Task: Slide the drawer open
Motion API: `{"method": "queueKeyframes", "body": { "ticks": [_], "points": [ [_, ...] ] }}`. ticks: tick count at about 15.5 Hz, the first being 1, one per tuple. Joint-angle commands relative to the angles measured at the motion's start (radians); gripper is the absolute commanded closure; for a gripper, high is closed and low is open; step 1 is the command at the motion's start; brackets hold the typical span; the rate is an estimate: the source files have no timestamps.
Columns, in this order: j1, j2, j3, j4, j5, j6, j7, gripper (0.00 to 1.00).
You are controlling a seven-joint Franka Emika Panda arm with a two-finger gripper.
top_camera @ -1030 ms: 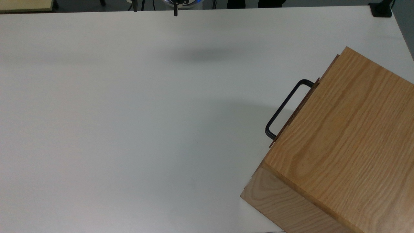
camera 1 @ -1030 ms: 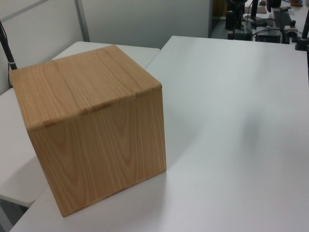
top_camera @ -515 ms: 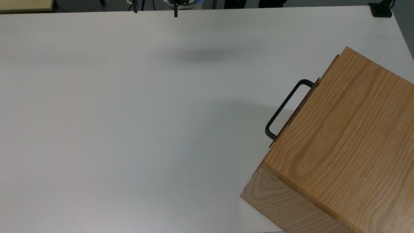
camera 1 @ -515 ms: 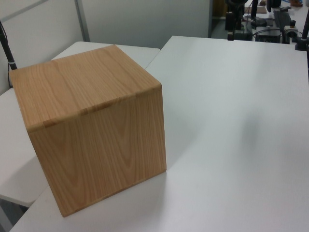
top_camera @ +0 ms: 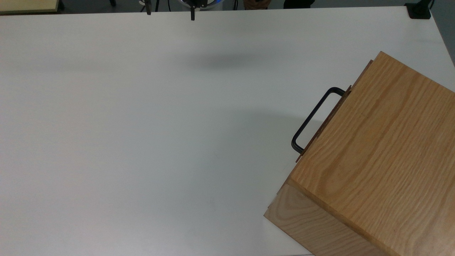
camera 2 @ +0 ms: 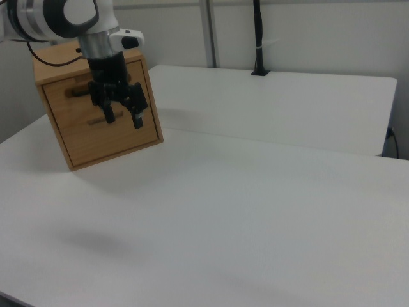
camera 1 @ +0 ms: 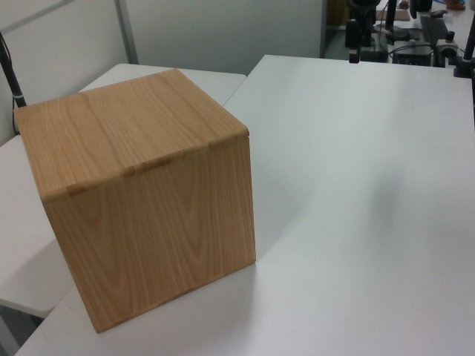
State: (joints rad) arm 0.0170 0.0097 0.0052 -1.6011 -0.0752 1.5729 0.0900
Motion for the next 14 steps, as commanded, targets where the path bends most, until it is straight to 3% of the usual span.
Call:
{"method": "queueKeyframes", "body": {
  "ticks": [1,5,10,14],
  "points": [
    [0.004,0.018,-0.002,0.009,-0.017,-0.017,0.066,0.0],
    [0.011,0.056,0.002,0.039,0.015,0.002,0.227,0.0],
    [0.012,0.102,0.009,0.059,0.188,0.188,0.381,0.0],
    [0.059,0.127,0.012,0.061,0.203,0.301,0.497,0.0]
  ]
}}
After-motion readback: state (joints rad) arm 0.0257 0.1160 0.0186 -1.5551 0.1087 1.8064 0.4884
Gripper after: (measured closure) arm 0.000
